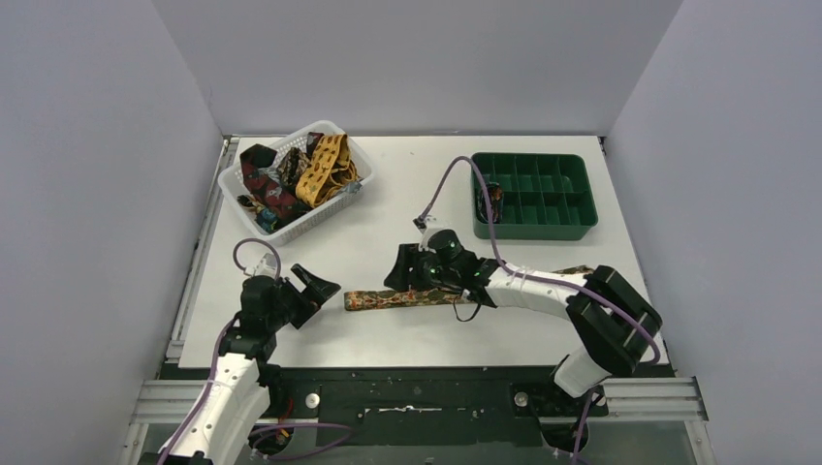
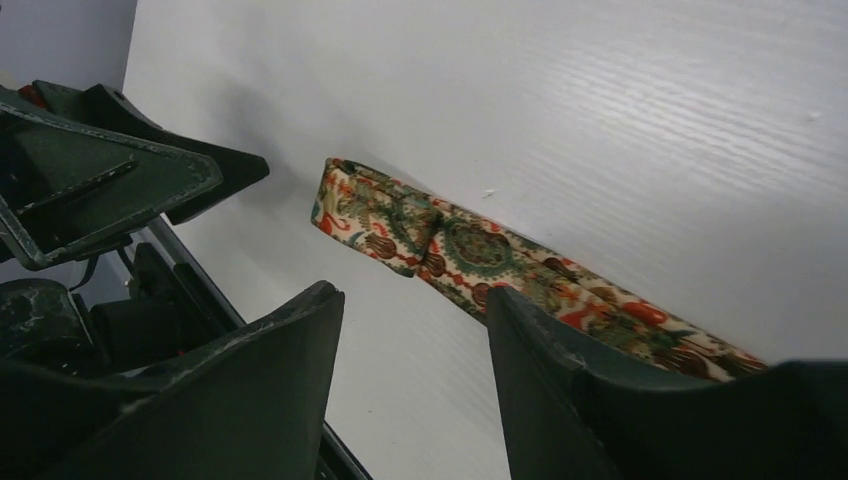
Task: Roll the ties
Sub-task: Roll the tie at the center of the board.
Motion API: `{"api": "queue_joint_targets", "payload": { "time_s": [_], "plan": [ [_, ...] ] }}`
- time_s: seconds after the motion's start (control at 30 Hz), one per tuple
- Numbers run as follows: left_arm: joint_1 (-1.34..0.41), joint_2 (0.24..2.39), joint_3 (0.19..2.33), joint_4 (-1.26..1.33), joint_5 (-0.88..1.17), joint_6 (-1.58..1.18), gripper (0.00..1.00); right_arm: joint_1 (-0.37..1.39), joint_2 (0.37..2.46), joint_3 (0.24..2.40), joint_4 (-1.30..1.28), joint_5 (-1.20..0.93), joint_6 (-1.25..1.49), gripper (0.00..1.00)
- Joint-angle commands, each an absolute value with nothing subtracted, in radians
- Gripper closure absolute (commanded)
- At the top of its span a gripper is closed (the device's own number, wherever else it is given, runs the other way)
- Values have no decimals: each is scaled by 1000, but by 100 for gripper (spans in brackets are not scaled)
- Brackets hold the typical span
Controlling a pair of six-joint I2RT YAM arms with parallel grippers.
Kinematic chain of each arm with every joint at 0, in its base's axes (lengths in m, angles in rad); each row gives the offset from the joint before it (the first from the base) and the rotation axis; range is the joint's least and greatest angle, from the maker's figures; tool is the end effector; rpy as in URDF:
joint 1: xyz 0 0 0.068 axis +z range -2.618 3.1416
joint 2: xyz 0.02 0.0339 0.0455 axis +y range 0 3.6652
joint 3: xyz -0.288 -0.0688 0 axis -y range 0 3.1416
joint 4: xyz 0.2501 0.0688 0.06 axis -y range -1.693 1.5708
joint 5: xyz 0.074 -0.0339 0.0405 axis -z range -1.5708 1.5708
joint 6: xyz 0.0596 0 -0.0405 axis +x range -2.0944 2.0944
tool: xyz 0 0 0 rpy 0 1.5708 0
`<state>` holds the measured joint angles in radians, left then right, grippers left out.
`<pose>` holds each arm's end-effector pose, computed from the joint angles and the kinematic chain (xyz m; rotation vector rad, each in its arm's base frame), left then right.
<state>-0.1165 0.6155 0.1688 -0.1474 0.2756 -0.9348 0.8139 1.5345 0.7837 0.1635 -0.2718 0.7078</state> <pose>0.1423 -0.0330 0.1523 -0.7515 2.1544 -0.8796 0.2237 0.2601 0.2017 -0.2990 2.3575 1.1101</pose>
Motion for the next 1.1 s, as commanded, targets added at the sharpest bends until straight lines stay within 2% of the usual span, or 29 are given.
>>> {"api": "queue_joint_targets", "payload": {
  "time_s": [0.0,0.1,0.17,0.23,0.27,0.4,0.57,1.07],
  "plan": [
    [-110,640,171,-70,356,-913,20,879,1594,883,217,-304,782,49],
    [-109,697,166,-17,404,-901,31,891,1632,889,210,-299,822,59],
    [-110,738,175,-14,421,-885,36,891,1652,894,204,-306,831,63],
    [-111,776,177,47,450,-867,47,896,1674,904,201,-328,828,73],
    [-112,798,171,66,467,-868,49,900,1689,916,191,-339,823,75],
    [-113,854,162,117,489,-868,48,907,1738,950,173,-369,816,76],
    [-113,875,165,134,495,-856,48,908,1766,976,153,-379,809,81],
    [-168,982,174,183,470,-831,49,902,1863,1062,71,-388,766,84]
  ]
}}
